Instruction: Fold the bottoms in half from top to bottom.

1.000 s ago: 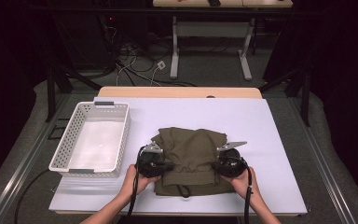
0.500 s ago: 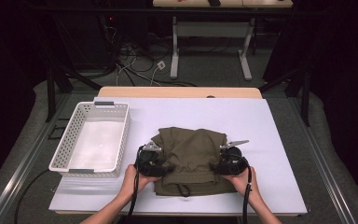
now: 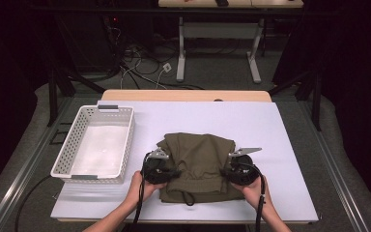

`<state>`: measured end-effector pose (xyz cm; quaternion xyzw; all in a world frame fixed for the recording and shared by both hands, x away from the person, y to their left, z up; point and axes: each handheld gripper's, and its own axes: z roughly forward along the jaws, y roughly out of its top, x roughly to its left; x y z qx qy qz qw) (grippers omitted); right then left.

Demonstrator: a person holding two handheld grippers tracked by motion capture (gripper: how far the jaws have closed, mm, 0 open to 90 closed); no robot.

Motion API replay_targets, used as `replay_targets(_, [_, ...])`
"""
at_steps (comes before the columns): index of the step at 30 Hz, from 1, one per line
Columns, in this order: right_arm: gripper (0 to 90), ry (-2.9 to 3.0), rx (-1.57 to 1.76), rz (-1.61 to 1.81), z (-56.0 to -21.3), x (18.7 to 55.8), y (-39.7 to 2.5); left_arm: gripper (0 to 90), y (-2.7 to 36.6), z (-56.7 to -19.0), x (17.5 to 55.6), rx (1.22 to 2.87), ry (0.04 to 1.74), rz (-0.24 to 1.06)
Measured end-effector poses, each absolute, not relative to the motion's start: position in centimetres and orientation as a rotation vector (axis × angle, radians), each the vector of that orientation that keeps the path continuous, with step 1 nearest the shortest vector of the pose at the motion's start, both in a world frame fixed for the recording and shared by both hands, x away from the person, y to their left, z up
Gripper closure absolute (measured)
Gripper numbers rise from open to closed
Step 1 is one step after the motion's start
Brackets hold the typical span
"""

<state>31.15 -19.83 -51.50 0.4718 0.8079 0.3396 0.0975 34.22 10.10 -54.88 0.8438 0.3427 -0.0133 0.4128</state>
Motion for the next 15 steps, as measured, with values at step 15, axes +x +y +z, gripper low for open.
replay_targets(15, [60.3, 2.417, 1.338, 0.869, -52.8, 31.2, -19.8, 63.2, 10.4, -53.8, 33.5, 2.143, 0.876, -0.02])
